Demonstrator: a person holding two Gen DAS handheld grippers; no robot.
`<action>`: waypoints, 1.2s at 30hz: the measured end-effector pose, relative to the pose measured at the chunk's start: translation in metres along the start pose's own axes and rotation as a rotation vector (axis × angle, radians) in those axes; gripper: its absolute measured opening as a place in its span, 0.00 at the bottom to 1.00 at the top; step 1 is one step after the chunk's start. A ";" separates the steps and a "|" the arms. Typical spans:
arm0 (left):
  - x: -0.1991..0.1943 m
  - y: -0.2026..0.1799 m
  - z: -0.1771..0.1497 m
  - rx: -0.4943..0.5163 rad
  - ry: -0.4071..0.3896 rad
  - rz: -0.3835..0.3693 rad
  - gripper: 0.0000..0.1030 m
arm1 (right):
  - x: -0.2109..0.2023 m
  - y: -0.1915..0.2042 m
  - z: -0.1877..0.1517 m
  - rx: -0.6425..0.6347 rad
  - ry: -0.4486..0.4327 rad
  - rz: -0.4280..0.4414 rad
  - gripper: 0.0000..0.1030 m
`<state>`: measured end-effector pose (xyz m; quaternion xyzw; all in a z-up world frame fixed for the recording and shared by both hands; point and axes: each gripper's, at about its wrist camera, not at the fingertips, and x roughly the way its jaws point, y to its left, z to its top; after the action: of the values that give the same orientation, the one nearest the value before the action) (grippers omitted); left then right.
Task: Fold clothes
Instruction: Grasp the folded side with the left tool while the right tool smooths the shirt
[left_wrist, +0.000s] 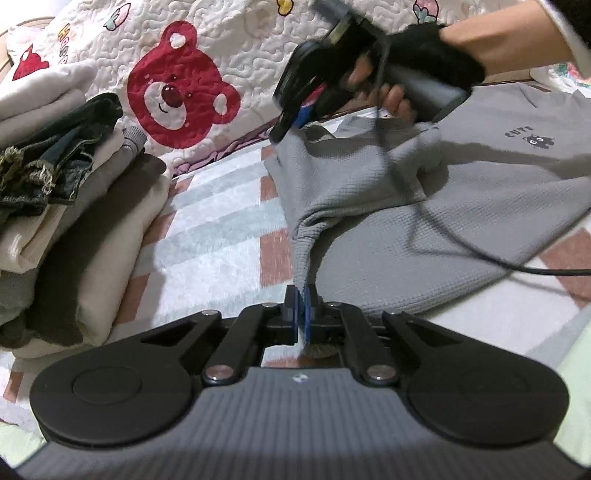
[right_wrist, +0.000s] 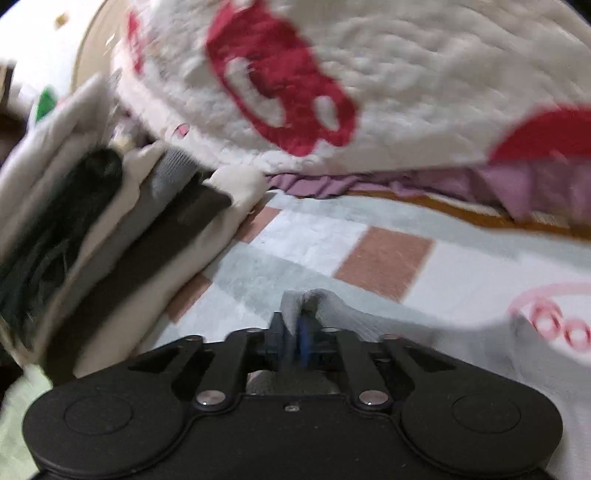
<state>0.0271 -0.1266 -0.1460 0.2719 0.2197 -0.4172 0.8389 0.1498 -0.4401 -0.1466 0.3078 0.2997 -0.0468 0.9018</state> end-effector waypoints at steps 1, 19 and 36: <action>-0.001 0.002 0.000 -0.011 0.000 -0.002 0.03 | -0.013 -0.004 -0.002 0.046 -0.025 0.014 0.42; 0.014 0.030 0.012 -0.300 0.095 -0.147 0.02 | -0.133 0.026 -0.182 -0.043 0.038 0.010 0.30; -0.004 0.048 0.001 -0.360 0.097 -0.125 0.02 | -0.137 0.037 -0.183 0.132 0.046 0.040 0.06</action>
<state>0.0642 -0.1007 -0.1292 0.1230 0.3475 -0.4090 0.8347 -0.0454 -0.3175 -0.1645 0.3733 0.3104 -0.0413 0.8732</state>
